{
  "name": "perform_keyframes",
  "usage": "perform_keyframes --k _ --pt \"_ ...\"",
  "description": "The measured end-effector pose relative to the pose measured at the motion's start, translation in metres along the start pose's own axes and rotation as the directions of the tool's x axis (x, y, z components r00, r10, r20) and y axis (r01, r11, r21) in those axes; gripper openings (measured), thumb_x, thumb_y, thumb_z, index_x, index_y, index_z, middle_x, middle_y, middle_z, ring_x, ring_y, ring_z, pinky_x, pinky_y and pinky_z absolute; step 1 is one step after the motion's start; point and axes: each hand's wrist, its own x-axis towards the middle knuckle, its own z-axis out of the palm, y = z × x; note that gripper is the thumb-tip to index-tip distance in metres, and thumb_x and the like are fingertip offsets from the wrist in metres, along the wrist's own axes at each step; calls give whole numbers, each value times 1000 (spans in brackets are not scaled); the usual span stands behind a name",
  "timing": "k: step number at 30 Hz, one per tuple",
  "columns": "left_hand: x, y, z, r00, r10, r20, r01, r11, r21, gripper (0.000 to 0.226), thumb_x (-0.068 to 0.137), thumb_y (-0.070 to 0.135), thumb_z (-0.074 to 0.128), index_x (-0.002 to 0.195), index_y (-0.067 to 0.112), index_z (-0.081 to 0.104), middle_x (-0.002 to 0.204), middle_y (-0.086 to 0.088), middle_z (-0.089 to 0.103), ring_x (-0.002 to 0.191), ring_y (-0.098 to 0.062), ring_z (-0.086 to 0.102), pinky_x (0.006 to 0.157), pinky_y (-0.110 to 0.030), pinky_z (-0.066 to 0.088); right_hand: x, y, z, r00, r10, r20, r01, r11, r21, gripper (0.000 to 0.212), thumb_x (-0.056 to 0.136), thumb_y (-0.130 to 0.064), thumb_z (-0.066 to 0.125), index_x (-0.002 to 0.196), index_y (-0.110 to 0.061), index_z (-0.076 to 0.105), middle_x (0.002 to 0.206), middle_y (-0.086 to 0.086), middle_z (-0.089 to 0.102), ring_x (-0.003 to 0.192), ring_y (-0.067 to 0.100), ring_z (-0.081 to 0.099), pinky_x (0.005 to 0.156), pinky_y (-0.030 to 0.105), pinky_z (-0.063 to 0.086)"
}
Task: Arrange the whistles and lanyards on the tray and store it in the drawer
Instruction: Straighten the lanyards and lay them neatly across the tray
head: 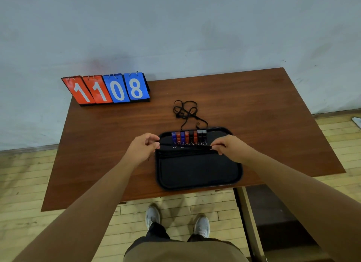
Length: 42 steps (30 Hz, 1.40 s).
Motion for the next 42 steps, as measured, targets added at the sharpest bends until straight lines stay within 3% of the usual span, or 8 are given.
perform_keyframes --k 4,8,14,20,29,33,37,42 --pt "1 -24 12 997 -40 -73 49 992 120 5 94 20 66 95 22 71 84 5 72 69 -4 61 54 -9 39 -2 38 7 994 90 53 -87 995 -51 33 107 -22 44 134 -16 63 99 -4 67 82 8 61 66 16 43" --pt "2 -46 30 996 -74 -45 82 971 223 5 92 22 67 88 22 69 87 6 69 77 -11 59 60 -19 39 -2 67 14 991 113 69 -109 992 -66 34 107 -17 45 137 -14 61 131 4 64 118 22 59 90 24 41" --pt "-1 -70 53 988 -116 -102 133 975 180 13 91 18 70 84 28 65 85 12 65 78 -3 57 61 -17 36 8 108 25 993 111 -31 -113 989 -96 32 106 -14 46 131 -14 66 131 6 62 116 27 60 89 26 45" --pt "5 -83 65 982 -82 -171 110 981 162 11 92 17 69 99 25 70 96 8 69 92 -10 62 80 -21 43 14 123 30 985 78 -151 -102 982 -159 30 104 -9 49 128 -7 67 130 13 61 118 34 59 102 42 48" --pt "28 -92 76 986 11 -164 42 949 314 9 92 19 69 99 19 75 99 5 66 92 -10 57 83 -22 40 25 136 50 947 6 -322 -89 966 -243 16 98 -8 56 106 -5 69 103 10 60 89 33 61 79 45 54" --pt "36 -102 77 981 107 -164 -24 896 444 9 90 20 71 97 17 77 94 1 58 100 -24 51 89 -34 40 32 142 57 941 -7 -339 -108 942 -318 16 97 -9 58 109 -9 70 104 9 62 99 32 55 86 44 45" --pt "38 -108 82 959 187 -212 -50 850 524 9 89 18 72 96 16 78 84 4 53 88 -28 54 85 -36 36 37 143 64 928 0 -373 -128 939 -318 17 96 -5 56 108 -7 67 104 12 66 102 35 56 89 47 44" --pt "38 -107 92 955 140 -262 16 856 516 13 90 21 71 102 16 76 91 3 49 99 -29 47 88 -33 38 39 145 69 911 15 -411 -169 925 -341 17 96 -7 56 109 -7 67 107 13 62 102 35 54 90 46 42"
